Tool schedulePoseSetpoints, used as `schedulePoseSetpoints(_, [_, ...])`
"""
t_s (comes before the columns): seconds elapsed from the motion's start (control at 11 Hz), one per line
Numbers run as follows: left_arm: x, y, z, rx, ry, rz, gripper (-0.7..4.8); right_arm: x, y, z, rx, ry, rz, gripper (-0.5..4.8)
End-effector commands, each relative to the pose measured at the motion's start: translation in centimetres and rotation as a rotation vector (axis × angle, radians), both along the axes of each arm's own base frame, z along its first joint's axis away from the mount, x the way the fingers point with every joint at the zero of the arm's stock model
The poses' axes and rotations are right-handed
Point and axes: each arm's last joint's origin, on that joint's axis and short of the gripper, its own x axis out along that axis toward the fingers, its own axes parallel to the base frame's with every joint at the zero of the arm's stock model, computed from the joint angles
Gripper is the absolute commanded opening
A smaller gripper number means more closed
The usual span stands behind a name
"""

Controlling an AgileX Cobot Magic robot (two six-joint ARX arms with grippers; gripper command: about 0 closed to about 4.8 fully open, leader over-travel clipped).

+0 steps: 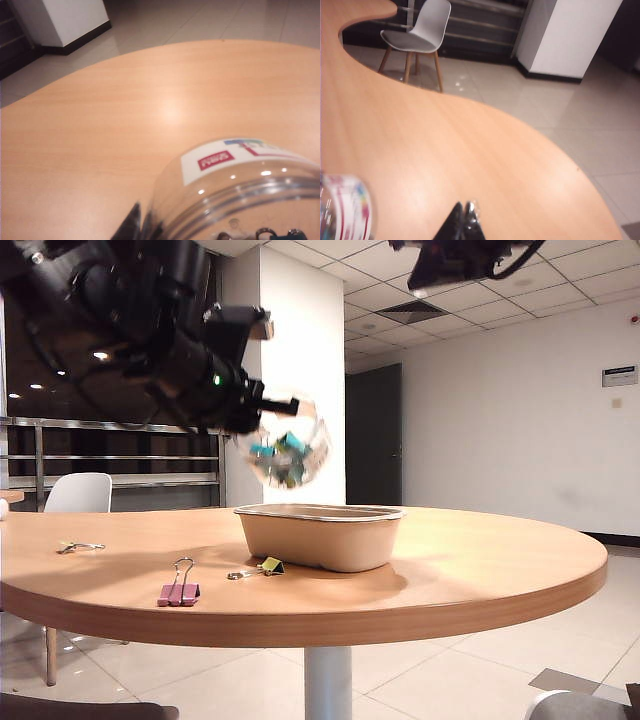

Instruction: Pick up the box filled with clips, pour some clips from it into the rectangular paper box, and then put the clip box back on the table.

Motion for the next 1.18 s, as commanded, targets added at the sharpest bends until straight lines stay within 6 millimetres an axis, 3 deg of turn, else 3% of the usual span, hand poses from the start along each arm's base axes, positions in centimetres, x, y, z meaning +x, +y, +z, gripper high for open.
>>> schedulePoseSetpoints(0.09, [1.2, 0.9, 1.9, -0.048, 0.024, 0.046, -0.06, -0.2, 0.1, -0.1, -0.003, 0.032, 0.035, -0.05])
schedulePoseSetpoints(0.18, [1.7, 1.6, 2.7, -0.042, 0.068, 0.073, -0.06, -0.2, -0.2, -0.3, 0.014, 0.07, 0.095, -0.05])
schedulePoseSetpoints(0.27, [2.1, 4.1, 4.8, -0.074, 0.175, 0.159, -0.06, -0.3, -0.4, -0.7, 0.032, 0.123, 0.286, -0.05])
schedulePoseSetpoints(0.36, [1.3, 6.9, 7.8, -0.152, 0.154, 0.226, -0.06, -0.5, 0.0, -1.1, 0.048, 0.16, 0.442, 0.74])
schedulePoseSetpoints(0.54, [1.0, 8.5, 8.5, -0.191, 0.167, 0.273, -0.06, -0.6, 0.4, -1.7, 0.043, 0.198, 0.461, 1.48])
schedulePoseSetpoints(0.63, [0.7, 10.8, 8.2, -0.245, 0.286, 0.299, -0.06, -0.9, 1.3, -2.8, 0.031, 0.289, 0.504, 1.81])
schedulePoseSetpoints(0.72, [0.5, 11.9, 7.3, -0.249, 0.38, 0.318, -0.06, -1.1, 2.2, -3.7, 0.013, 0.342, 0.527, 1.81])
schedulePoseSetpoints(1.18, [0.7, 11.8, 5.2, -0.198, 0.503, 0.33, -0.06, -1.0, 2.3, -4.3, 0.005, 0.375, 0.521, 1.8])
